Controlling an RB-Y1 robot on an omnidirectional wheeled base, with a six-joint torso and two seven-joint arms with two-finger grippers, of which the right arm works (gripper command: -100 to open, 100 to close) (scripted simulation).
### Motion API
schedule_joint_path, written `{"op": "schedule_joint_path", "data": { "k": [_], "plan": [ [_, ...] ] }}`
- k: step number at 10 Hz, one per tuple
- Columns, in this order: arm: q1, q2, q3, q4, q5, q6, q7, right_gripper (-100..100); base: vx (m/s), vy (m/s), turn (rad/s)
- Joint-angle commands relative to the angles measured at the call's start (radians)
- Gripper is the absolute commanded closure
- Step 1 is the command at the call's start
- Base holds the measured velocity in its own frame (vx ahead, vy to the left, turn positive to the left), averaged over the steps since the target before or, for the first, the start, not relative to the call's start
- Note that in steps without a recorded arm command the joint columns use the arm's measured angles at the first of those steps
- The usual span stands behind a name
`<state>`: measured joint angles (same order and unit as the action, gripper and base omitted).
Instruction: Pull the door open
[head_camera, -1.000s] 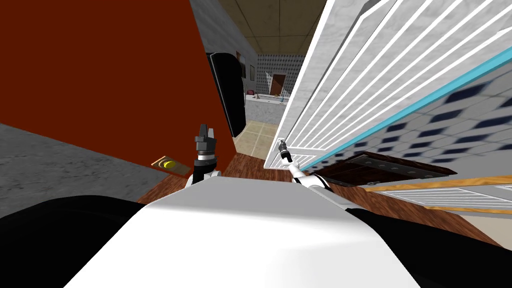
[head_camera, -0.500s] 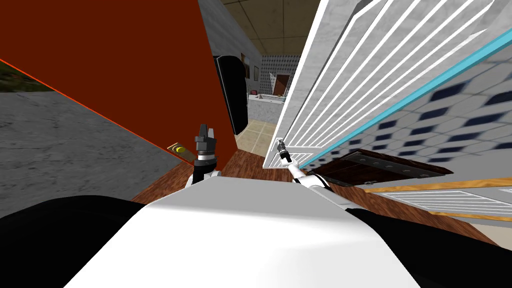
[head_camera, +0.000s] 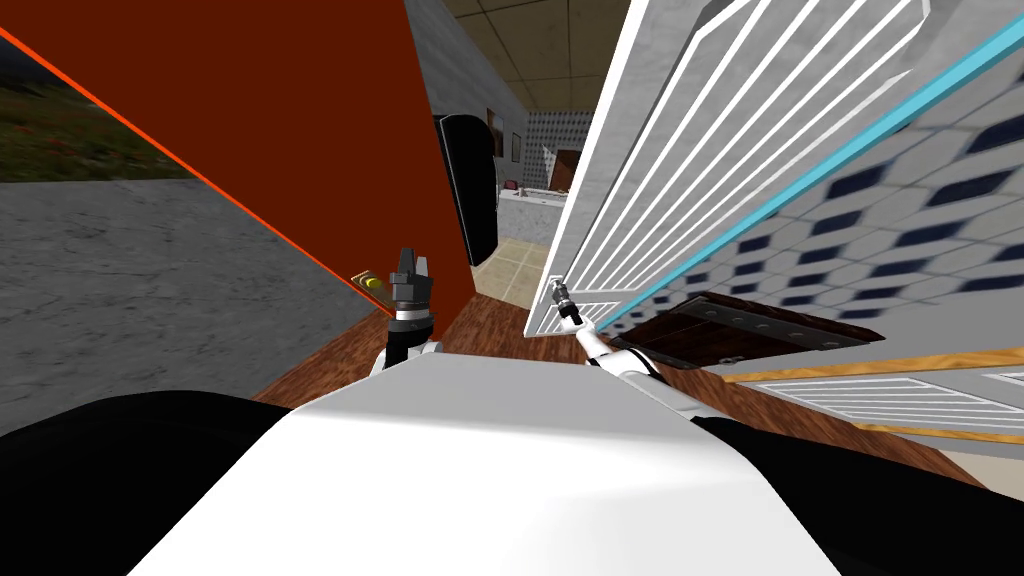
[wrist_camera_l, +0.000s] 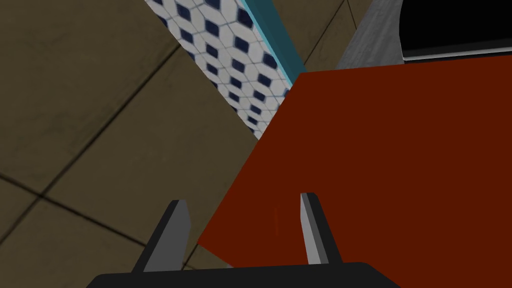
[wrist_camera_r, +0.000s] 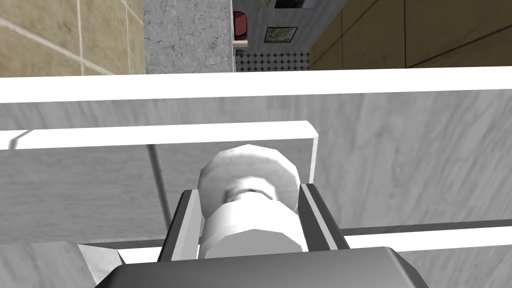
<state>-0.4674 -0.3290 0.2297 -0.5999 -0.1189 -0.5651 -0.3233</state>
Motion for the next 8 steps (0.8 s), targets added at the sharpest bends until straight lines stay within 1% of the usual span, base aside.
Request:
{"op": "schedule_joint_path", "data": {
  "k": [1,5,7,8],
  "plan": [
    [0.005,0.001,0.024,-0.011,0.007,0.000,-0.015,100,-0.216,-0.140,0.043],
    [0.005,-0.008,0.087,-0.033,0.024,-0.012,-0.060,100,-0.182,-0.176,0.072],
    [0.004,-0.011,0.111,-0.042,0.031,-0.016,-0.076,100,-0.178,-0.148,0.049],
    [0.004,-0.013,0.120,-0.045,0.033,-0.018,-0.083,100,-0.115,-0.134,0.033]
  ]
}}
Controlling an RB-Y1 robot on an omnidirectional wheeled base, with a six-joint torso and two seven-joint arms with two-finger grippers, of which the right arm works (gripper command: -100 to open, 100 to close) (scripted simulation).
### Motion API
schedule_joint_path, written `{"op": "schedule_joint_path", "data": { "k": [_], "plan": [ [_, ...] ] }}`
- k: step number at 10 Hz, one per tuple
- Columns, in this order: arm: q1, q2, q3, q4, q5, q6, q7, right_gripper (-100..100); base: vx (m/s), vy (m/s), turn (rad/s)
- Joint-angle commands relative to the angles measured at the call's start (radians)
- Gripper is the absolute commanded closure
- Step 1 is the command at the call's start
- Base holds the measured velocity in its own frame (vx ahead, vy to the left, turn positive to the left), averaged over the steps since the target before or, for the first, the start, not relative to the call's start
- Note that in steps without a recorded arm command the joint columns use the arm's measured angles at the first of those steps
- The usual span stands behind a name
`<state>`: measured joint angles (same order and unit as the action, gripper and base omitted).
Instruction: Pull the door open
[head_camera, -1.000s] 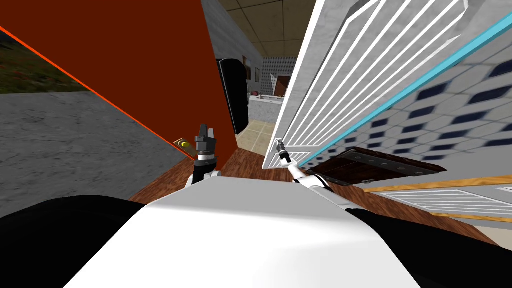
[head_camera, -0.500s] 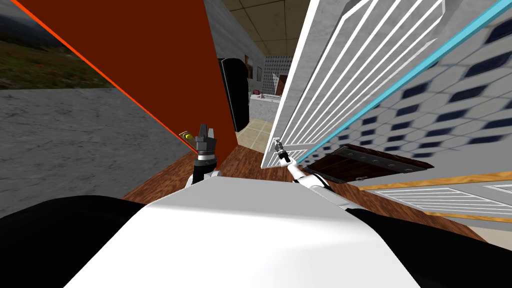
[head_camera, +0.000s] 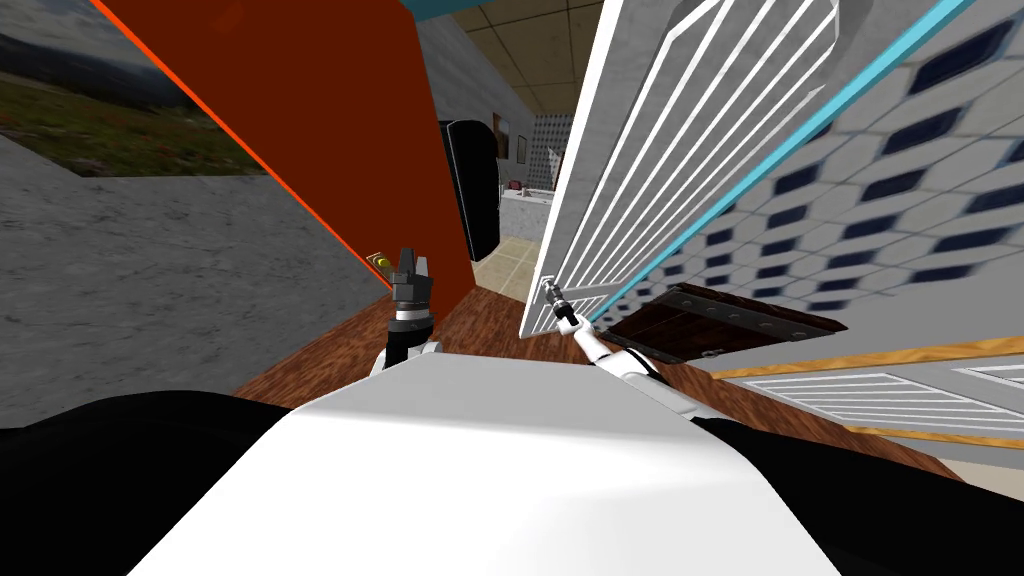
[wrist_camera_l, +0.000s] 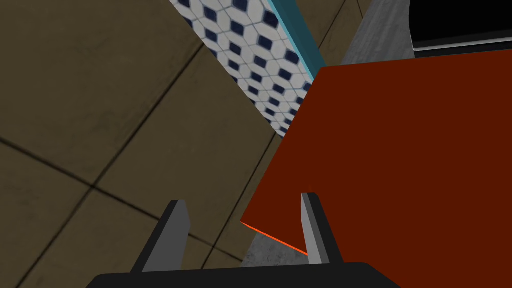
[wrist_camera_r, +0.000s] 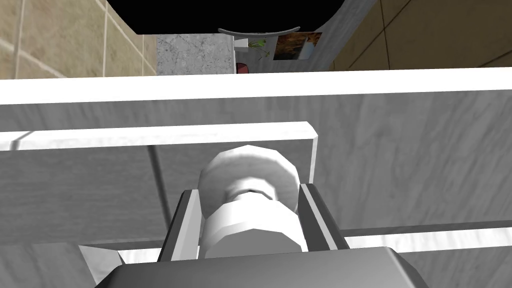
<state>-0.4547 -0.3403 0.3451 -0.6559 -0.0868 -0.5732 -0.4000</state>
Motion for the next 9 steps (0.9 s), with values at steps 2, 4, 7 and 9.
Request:
{"op": "schedule_joint_path", "data": {
  "k": [2,4,7,9],
  "plan": [
    [0.006,-0.012,0.026,-0.008,0.007,-0.013,-0.023,100,-0.084,-0.062,0.038],
    [0.010,-0.030,0.054,-0.019,0.014,-0.029,-0.050,100,-0.170,-0.135,0.065],
    [0.016,-0.064,0.106,-0.039,0.027,-0.059,-0.101,100,-0.167,-0.156,0.063],
    [0.020,-0.081,0.132,-0.049,0.034,-0.075,-0.127,100,-0.164,-0.161,0.047]
  ]
}}
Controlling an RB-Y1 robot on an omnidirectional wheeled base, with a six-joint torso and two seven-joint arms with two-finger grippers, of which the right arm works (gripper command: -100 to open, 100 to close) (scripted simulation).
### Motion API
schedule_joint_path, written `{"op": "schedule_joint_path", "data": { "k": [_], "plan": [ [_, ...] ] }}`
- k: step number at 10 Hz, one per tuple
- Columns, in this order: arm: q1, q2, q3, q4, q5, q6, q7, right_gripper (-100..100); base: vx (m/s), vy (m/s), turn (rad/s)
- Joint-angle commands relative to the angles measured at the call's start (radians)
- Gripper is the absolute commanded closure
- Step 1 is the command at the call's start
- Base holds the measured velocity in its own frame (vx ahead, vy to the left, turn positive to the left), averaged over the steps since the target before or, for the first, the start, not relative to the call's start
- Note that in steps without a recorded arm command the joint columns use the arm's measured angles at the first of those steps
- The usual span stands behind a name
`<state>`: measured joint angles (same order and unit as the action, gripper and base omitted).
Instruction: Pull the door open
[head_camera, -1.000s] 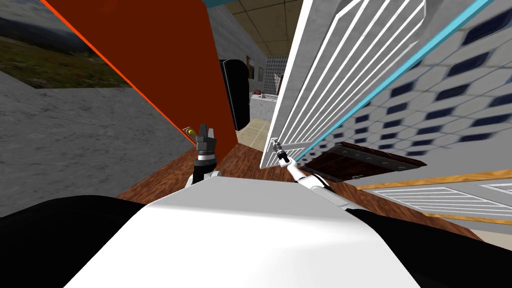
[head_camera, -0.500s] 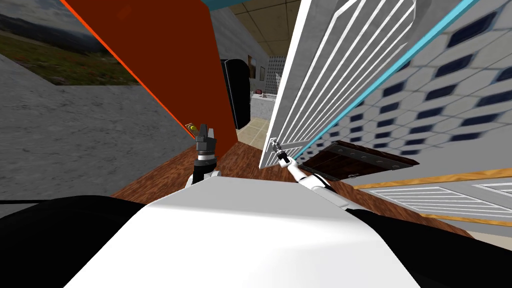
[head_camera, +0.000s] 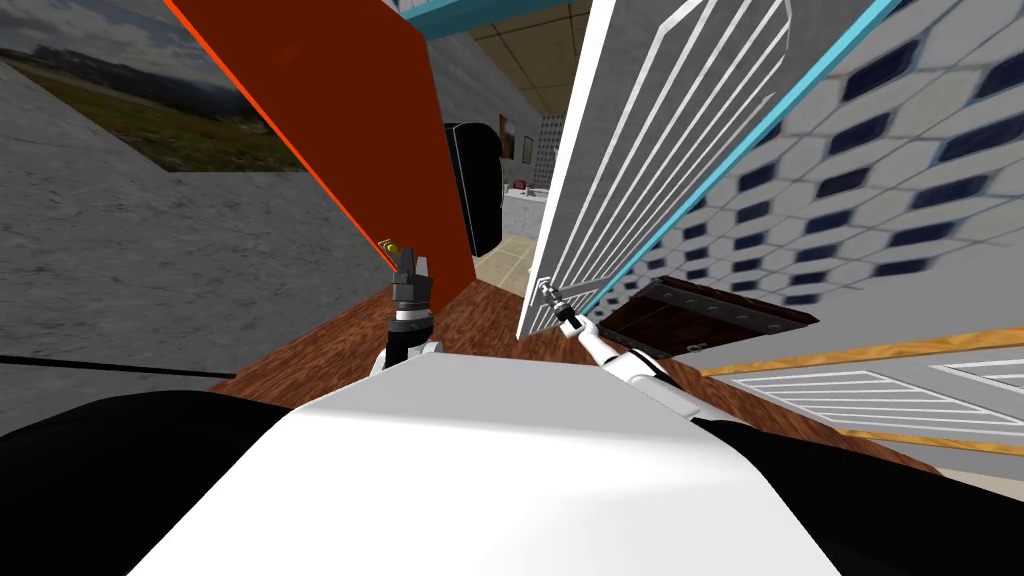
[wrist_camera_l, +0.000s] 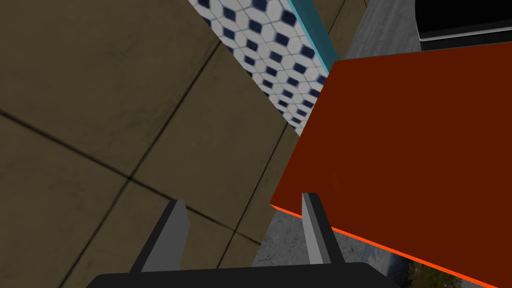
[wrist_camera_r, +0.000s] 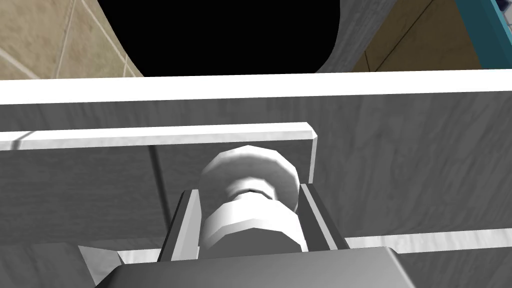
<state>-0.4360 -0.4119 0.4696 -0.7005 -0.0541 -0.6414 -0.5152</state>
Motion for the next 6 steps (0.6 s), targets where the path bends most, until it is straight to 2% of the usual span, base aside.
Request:
{"op": "schedule_joint_path", "data": {
  "k": [1,2,3,4,6],
  "plan": [
    [0.003,-0.018,0.021,-0.010,0.005,-0.014,-0.024,100,-0.156,-0.163,0.051],
    [0.003,-0.009,0.015,-0.007,0.004,-0.008,-0.015,100,-0.074,-0.068,0.022],
    [0.010,-0.032,0.048,-0.015,0.010,-0.038,-0.042,100,-0.072,-0.116,0.024],
    [0.011,-0.041,0.058,-0.018,0.012,-0.048,-0.051,100,-0.114,-0.160,0.052],
    [0.017,-0.080,0.105,-0.033,0.019,-0.096,-0.091,100,-0.164,-0.190,0.046]
  ]
}}
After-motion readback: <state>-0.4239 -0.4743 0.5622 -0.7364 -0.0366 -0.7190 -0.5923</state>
